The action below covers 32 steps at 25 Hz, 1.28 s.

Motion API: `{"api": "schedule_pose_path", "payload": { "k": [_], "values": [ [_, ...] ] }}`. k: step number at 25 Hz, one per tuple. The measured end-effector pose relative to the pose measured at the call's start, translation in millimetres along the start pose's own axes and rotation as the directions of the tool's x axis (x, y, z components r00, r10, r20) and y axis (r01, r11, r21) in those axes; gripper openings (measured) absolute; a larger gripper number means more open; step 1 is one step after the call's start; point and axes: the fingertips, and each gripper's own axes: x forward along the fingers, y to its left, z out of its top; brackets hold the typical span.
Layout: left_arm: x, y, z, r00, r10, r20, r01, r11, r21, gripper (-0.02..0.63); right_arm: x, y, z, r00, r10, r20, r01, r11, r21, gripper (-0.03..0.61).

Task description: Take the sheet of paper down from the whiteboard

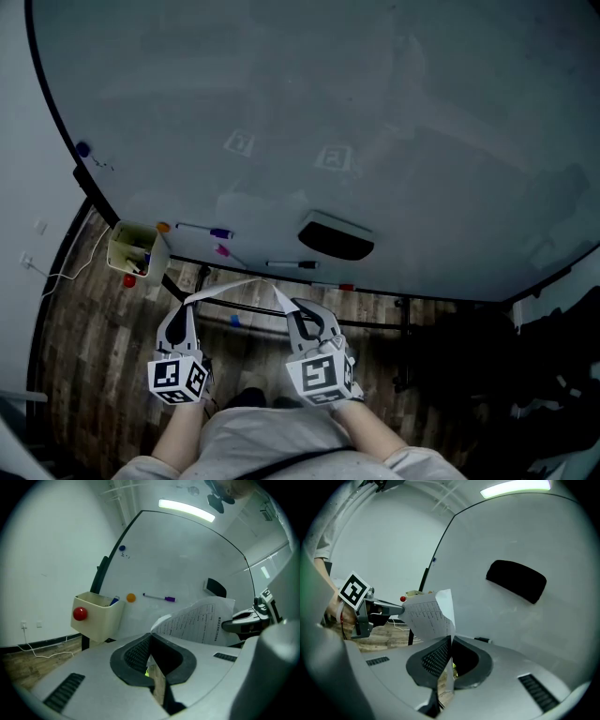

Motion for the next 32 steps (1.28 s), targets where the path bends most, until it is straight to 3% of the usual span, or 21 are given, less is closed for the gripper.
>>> {"api": "schedule_pose_path", "payload": {
  "k": [12,32],
  "values": [
    [27.2,-39.5,-7.1,0.991,-0.132,-0.030,0.132,0.991,0.006,0.015,-11.2,-21.4,-26.7,0.997,-0.066,-0.034,0.069,0.990,0.120,0.019],
    [60.8,-71.4,-28.1,0.967,-0.234,-0.097,0.235,0.972,-0.002,0.015,-24.8,-46.3,-71.8,0.980,-0.134,-0.144,0.162,0.965,0.206,0.018]
  ]
}}
